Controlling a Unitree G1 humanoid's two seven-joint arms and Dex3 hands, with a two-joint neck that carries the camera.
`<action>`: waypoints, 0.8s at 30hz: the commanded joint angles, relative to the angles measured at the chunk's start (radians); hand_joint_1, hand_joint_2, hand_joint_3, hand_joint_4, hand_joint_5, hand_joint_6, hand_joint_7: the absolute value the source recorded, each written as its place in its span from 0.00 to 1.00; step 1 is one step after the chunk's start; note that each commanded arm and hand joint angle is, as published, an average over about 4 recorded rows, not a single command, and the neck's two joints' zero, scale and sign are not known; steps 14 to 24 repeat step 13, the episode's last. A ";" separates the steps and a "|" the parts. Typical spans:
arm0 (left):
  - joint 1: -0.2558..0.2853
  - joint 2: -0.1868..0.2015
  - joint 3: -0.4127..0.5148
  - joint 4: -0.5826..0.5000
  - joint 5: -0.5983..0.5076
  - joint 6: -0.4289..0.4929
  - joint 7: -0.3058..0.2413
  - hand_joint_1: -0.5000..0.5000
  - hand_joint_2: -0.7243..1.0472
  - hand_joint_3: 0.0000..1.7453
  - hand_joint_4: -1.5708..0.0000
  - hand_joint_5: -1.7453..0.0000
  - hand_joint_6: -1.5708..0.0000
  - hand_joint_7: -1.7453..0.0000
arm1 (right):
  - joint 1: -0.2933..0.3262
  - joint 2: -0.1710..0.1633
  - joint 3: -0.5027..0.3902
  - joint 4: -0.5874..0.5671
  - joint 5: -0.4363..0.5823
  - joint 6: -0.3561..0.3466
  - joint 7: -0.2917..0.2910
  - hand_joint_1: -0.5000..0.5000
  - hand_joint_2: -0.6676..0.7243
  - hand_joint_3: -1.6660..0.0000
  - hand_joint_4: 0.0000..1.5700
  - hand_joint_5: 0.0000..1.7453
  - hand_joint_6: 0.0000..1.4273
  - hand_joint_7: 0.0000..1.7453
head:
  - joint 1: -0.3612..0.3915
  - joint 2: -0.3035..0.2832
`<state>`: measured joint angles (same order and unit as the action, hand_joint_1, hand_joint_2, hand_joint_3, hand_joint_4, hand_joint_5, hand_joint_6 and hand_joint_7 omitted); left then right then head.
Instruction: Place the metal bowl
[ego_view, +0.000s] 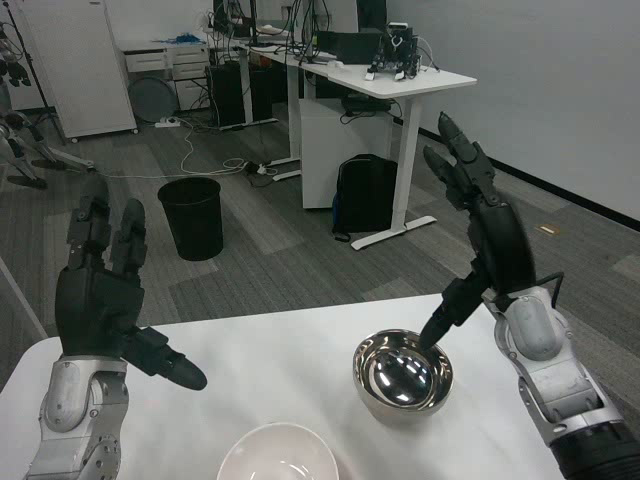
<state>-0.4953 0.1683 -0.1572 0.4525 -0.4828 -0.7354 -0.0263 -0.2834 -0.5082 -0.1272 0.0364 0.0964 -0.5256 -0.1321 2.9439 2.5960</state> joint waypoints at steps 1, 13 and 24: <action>0.014 0.003 0.006 -0.015 0.006 -0.008 0.000 0.00 0.00 0.00 1.00 1.00 1.00 1.00 | -0.003 -0.010 0.001 -0.005 0.015 -0.022 -0.006 0.04 1.00 1.00 0.00 0.00 0.00 0.00 | 0.000 0.000; 0.015 0.003 0.007 -0.014 0.006 -0.010 0.000 0.00 0.00 0.00 1.00 1.00 1.00 1.00 | -0.003 -0.016 0.009 0.001 0.035 -0.029 -0.004 0.04 1.00 1.00 0.00 0.00 0.00 0.00 | 0.012 -0.011; 0.015 0.003 0.007 -0.014 0.006 -0.010 0.000 0.00 0.00 0.00 1.00 1.00 1.00 1.00 | -0.003 -0.016 0.009 0.001 0.035 -0.029 -0.004 0.04 1.00 1.00 0.00 0.00 0.00 0.00 | 0.012 -0.011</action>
